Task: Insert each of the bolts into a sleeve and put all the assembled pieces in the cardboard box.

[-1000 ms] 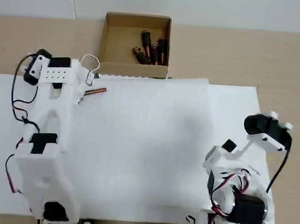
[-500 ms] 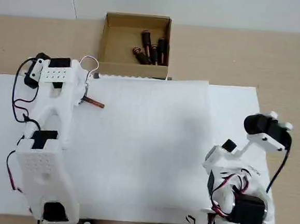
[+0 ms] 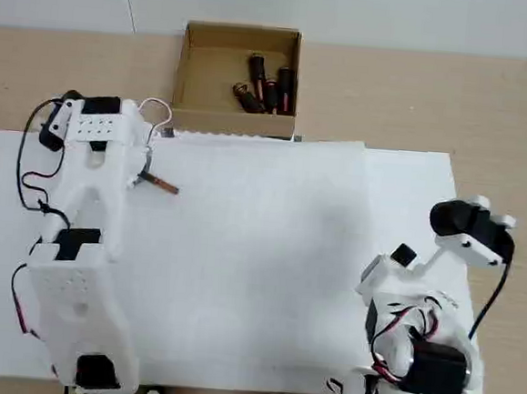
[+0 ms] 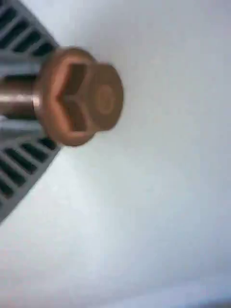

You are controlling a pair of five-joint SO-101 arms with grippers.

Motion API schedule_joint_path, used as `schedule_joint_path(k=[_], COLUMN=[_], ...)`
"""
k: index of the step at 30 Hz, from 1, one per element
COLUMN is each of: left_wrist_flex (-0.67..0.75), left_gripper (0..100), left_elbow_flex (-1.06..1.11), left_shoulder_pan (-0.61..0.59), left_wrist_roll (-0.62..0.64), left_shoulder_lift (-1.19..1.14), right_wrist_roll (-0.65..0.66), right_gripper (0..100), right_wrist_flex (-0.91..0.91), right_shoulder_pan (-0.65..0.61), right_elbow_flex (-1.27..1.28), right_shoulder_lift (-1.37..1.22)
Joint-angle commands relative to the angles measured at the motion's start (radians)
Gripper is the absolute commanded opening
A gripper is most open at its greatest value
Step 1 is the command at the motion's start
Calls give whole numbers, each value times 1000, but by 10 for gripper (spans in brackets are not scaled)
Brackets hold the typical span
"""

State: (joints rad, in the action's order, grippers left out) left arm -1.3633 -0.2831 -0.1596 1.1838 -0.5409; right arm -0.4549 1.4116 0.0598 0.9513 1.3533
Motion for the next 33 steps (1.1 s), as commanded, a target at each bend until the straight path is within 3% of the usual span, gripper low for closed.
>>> schedule_joint_path(k=[1,9,15,21,28,33], left_wrist_flex=[-64,-203,-296,-296,-210,-2], left_gripper=[8,8,8,8,8,8], left_elbow_flex=[-111,-159,-157,-84,228,535], left_shoulder_pan=[32,124,259,390,405,407], left_wrist_roll=[-109,-333,-434,-470,-503,-537], left_shoulder_lift=[137,308,482,641,836,1074], right_wrist_roll=[17,127,180,187,190,247], right_gripper=[2,2,2,2,2,2], right_wrist_flex=[-16,-15,-16,7,4,4], right_shoulder_pan=[1,1,-5,-147,-216,-216], right_elbow_flex=[-74,-77,-72,-17,97,149], right_shoulder_lift=[7,8,61,177,295,340])
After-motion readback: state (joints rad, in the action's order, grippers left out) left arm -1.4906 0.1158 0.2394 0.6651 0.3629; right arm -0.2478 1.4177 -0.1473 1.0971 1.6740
